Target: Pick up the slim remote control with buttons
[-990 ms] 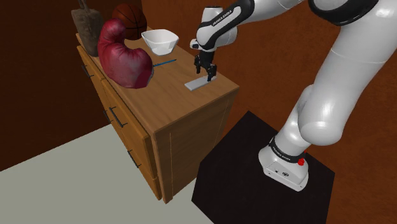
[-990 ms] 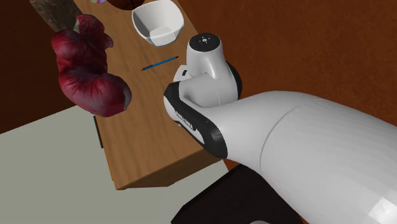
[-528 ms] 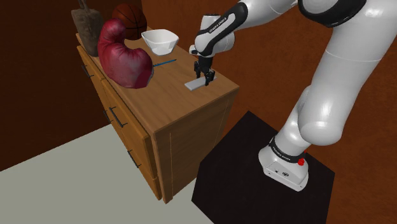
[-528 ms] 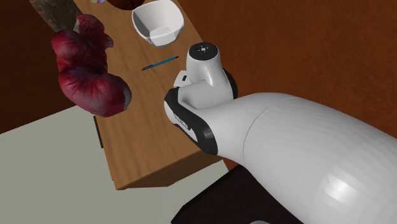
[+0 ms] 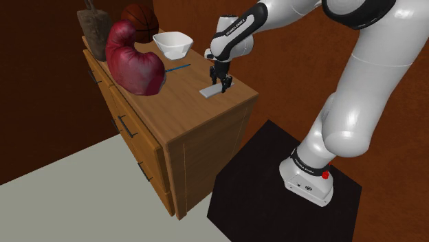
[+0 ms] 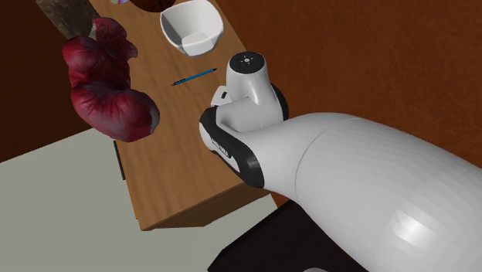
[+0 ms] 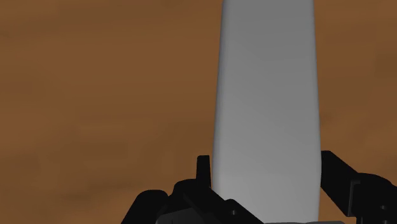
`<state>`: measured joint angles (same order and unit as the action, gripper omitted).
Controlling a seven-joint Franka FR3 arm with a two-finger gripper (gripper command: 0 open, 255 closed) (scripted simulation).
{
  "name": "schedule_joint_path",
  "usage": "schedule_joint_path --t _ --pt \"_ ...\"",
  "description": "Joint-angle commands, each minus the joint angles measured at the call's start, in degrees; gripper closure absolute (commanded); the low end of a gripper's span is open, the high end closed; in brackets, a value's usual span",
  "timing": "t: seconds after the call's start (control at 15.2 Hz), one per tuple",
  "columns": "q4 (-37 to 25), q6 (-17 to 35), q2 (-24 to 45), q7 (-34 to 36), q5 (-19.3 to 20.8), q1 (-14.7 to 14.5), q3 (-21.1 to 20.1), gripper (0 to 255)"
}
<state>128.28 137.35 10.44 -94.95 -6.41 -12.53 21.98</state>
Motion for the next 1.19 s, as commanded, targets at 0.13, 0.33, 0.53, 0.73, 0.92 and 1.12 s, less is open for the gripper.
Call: schedule_joint_path --t 0.13,0.33,0.53,0.73,0.92,1.12 --pt "-0.34 -1.32 -1.05 0.41 0.68 -0.1 0.22 255" --pt "-0.93 -3.44 -2.73 1.14 1.72 -0.3 0.48 255" --pt "-1.65 -5.58 -4.31 1.81 2.66 -0.44 0.65 255" --pt "-2.48 -7.76 -5.79 2.42 3.51 -0.56 0.77 255" --pt "-3.42 -9.96 -7.17 2.96 4.26 -0.65 0.83 255" --pt "-3.81 -10.8 -7.67 3.16 4.53 -0.68 0.84 255"
